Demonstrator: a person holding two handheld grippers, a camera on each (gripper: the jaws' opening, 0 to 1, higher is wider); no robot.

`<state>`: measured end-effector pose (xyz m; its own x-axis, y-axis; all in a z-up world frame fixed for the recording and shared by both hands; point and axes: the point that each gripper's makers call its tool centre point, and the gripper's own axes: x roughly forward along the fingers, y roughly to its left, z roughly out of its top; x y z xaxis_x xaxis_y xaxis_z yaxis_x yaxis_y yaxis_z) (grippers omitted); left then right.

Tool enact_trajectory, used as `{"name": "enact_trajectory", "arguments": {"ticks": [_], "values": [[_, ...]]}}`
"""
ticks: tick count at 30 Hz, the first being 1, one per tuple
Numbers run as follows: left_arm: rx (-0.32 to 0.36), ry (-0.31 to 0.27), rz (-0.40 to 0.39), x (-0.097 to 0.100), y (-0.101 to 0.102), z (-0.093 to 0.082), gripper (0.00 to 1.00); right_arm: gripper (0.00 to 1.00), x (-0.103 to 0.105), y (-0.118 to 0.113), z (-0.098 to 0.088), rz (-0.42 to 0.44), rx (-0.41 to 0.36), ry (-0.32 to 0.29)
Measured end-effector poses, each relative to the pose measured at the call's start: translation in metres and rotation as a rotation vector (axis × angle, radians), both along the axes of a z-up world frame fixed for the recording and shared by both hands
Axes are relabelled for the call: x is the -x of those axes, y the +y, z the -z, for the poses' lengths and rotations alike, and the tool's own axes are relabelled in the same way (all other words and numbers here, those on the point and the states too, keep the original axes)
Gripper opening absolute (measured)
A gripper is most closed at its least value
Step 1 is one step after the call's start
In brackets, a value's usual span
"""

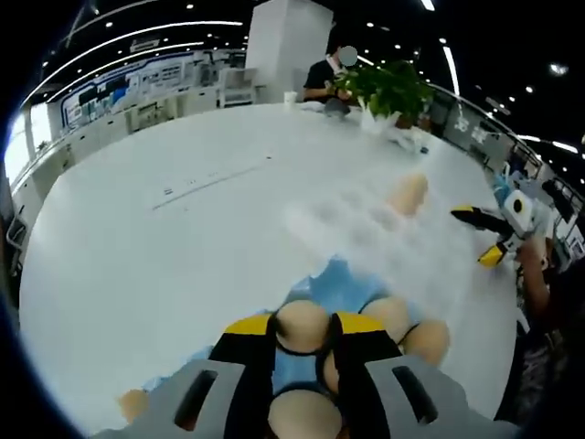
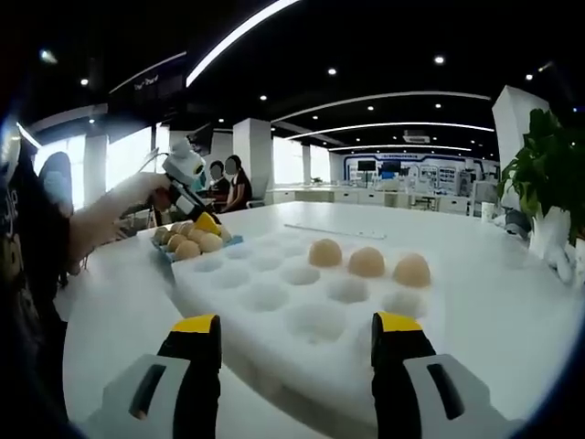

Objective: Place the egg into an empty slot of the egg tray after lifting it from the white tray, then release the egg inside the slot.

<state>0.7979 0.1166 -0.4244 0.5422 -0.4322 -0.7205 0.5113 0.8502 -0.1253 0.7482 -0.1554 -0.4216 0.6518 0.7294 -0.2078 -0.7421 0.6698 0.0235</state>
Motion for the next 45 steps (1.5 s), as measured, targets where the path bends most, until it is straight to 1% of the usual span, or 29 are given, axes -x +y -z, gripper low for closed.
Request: {"name": "enact_trajectory", "arguments": {"ticks": [2,3,4,6,7,10,12,16,20,22,24,26,27,28,29,30,31,33,34,36,39,41,43,44,45], "values": [[-0.047,0.019,0.022,-0.001,-0.002,0.002,0.25,0.69,0.0,0.0,0.0,-0.002,-0.003,-0.003],[-0.076,0.025,0.036,-0.005,-0.003,0.004,0.25,0.69,0.001,0.0,0.0,-0.002,-0.008,-0.004],[-0.061,0.036,0.014,-0.007,-0.005,0.003,0.26,0.69,0.001,0.0,0.0,-0.002,-0.012,-0.004],[-0.071,0.05,0.028,-0.011,-0.003,0.004,0.26,0.69,0.0,0.0,-0.001,-0.004,-0.015,-0.006],[-0.073,0.053,0.032,-0.01,-0.003,0.004,0.25,0.69,0.0,-0.001,-0.001,-0.004,-0.017,-0.006],[-0.089,0.049,0.043,-0.011,-0.005,0.004,0.25,0.69,-0.001,-0.002,-0.001,-0.007,-0.023,-0.009],[-0.118,0.031,0.056,-0.012,-0.004,0.004,0.25,0.68,-0.001,-0.002,-0.002,-0.008,-0.03,-0.008],[-0.137,0.017,0.064,-0.006,-0.002,0.002,0.24,0.67,-0.001,-0.003,-0.002,-0.012,-0.037,-0.007],[-0.123,0.002,0.067,-0.006,-0.001,-0.003,0.23,0.67,-0.001,-0.003,-0.003,-0.014,-0.043,-0.008],[-0.128,-0.001,0.07,-0.008,-0.001,-0.004,0.22,0.67,0.0,-0.003,-0.003,-0.015,-0.044,-0.008],[-0.136,-0.009,0.072,-0.006,-0.001,-0.006,0.21,0.66,0.0,-0.003,-0.003,-0.015,-0.045,-0.009],[-0.126,-0.028,0.071,-0.007,-0.001,-0.012,0.17,0.66,0.0,-0.002,-0.003,-0.015,-0.047,-0.008],[-0.117,-0.038,0.072,-0.01,-0.001,-0.015,0.11,0.66,0.0,-0.002,-0.003,-0.015,-0.046,-0.009],[-0.081,-0.06,0.083,-0.012,-0.005,-0.021,0.01,0.66,0.001,-0.002,-0.003,-0.015,-0.046,-0.009],[-0.049,-0.081,0.106,-0.013,-0.011,-0.024,0.03,0.67,0.001,-0.002,-0.003,-0.015,-0.046,-0.01],[-0.039,-0.014,0.11,-0.006,-0.013,-0.017,0.05,0.67,0.001,-0.002,-0.003,-0.015,-0.045,-0.01],[-0.066,0.028,0.112,0.002,-0.01,-0.011,0.1,0.67,0.001,-0.002,-0.003,-0.014,-0.045,-0.011],[-0.089,-0.068,0.146,-0.009,-0.013,-0.016,0.16,0.67,0.002,-0.001,-0.003,-0.014,-0.044,-0.015],[-0.08,-0.026,0.116,-0.004,-0.01,-0.014,0.18,0.67,0.002,-0.001,-0.003,-0.014,-0.044,-0.016],[-0.067,-0.007,0.095,-0.002,-0.005,-0.015,0.21,0.67,0.001,-0.002,-0.003,-0.013,-0.044,-0.018],[-0.103,0.001,0.064,0.001,0.007,-0.014,0.21,0.67,0.001,-0.002,-0.003,-0.013,-0.045,-0.02],[-0.104,0.015,0.059,0.003,0.009,-0.012,0.21,0.67,0.001,-0.002,-0.003,-0.013,-0.045,-0.021],[-0.115,0.066,0.072,0.012,0.007,-0.004,0.22,0.67,0.002,-0.002,-0.003,-0.015,-0.043,-0.023],[-0.143,0.091,0.074,0.015,0.009,0.0,0.22,0.67,0.001,-0.002,-0.002,-0.016,-0.042,-0.023],[-0.118,0.091,0.06,0.007,0.006,0.0,0.23,0.67,0.001,-0.002,-0.002,-0.017,-0.044,-0.023]]}}
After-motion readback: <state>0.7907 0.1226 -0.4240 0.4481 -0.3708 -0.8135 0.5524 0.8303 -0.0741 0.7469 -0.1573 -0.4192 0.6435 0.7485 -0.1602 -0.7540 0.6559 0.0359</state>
